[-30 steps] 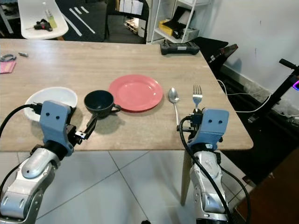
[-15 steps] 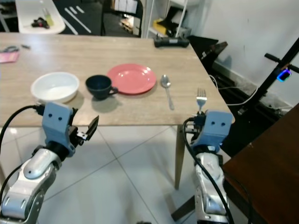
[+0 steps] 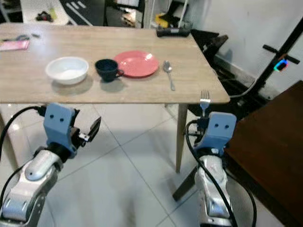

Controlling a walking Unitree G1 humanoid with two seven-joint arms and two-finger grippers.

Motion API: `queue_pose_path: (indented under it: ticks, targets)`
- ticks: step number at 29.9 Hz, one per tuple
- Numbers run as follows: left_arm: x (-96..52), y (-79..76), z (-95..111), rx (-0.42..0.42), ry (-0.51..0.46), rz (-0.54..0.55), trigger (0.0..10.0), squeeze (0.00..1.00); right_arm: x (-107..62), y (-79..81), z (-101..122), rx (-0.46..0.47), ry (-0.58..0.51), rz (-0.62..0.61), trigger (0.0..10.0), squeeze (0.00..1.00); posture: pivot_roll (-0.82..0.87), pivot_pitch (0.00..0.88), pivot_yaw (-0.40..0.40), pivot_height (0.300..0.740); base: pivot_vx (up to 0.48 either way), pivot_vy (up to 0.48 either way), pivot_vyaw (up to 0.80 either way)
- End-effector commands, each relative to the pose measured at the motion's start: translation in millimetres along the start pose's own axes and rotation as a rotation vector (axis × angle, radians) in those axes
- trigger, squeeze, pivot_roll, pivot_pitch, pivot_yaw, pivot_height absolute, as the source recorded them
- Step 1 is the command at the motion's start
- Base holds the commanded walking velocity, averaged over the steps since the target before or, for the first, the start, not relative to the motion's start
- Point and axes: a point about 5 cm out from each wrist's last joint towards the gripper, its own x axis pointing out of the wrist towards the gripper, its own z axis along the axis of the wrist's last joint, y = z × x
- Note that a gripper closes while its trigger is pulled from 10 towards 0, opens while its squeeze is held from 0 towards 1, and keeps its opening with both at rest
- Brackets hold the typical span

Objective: Setting the table

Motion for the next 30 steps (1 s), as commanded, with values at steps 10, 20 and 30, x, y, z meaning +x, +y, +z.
queue_pose_path:
  ticks: [10, 20, 30]
  targets:
    - [-0.7, -1.7, -5.6, -0.006, 0.019, -0.003, 10.0, 0.00, -1.8, -3.1, -2.0, 0.001, 0.003, -0.017, 10.0, 0.00, -0.03, 0.053, 0.046, 0.740, -0.216, 0.000, 0.00]
    - [-0.6, -3.4, -5.7, -0.012, 0.019, -0.012, 10.0, 0.00, -2.9, -2.7, -2.1, 0.005, 0.001, -0.016, 10.0, 0.00, -0.03, 0.054, 0.049, 0.740, 0.000, 0.000, 0.00]
    - [-0.4, -3.1, -7.3, -0.008, 0.026, -0.011, 10.0, 0.00, -2.6, -2.0, -4.1, 0.024, 0.017, -0.023, 10.0, 0.00, -0.03, 0.052, 0.048, 0.740, 0.000, 0.000, -0.32]
